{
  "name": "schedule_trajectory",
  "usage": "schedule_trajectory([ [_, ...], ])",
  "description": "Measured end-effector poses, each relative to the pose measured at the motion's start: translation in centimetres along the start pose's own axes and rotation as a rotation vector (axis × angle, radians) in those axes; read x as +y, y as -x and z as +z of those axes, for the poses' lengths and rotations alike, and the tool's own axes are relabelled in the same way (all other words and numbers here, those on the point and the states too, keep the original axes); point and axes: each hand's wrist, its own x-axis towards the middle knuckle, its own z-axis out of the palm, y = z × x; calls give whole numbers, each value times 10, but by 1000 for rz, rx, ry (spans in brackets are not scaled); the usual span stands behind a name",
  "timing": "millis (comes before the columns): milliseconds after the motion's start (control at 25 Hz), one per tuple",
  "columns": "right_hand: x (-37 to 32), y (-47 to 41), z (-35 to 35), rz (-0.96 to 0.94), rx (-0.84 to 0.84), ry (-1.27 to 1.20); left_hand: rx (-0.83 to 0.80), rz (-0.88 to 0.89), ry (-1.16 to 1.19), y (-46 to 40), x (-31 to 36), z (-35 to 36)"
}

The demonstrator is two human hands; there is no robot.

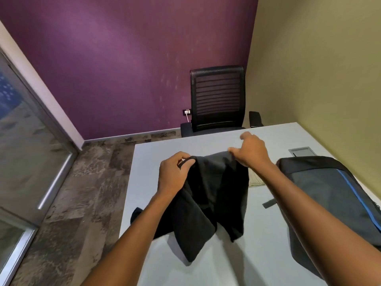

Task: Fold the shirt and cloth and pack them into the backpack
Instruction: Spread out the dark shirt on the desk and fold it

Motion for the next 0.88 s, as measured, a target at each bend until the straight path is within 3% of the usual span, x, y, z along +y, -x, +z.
schedule_trajectory([
  [120, -18, 28, 18, -362, -162, -236, -121, 86, -101, -12, 13, 2],
  [160, -23, 37, 26, -453, -211, -219, -147, 102, -120, -13, 19, 3],
  [240, -27, 47, 42, -551, -139, -102, -172, 129, -132, -14, 27, 4],
  [360, -32, 51, 47, -554, 116, 27, -153, 210, -152, -14, 36, 0],
  [520, -44, 53, 37, -520, 172, 134, -65, 266, -298, -16, 35, -15],
  [880, -68, 65, 15, -466, 266, -74, 101, -171, -572, -23, 4, -36],
])
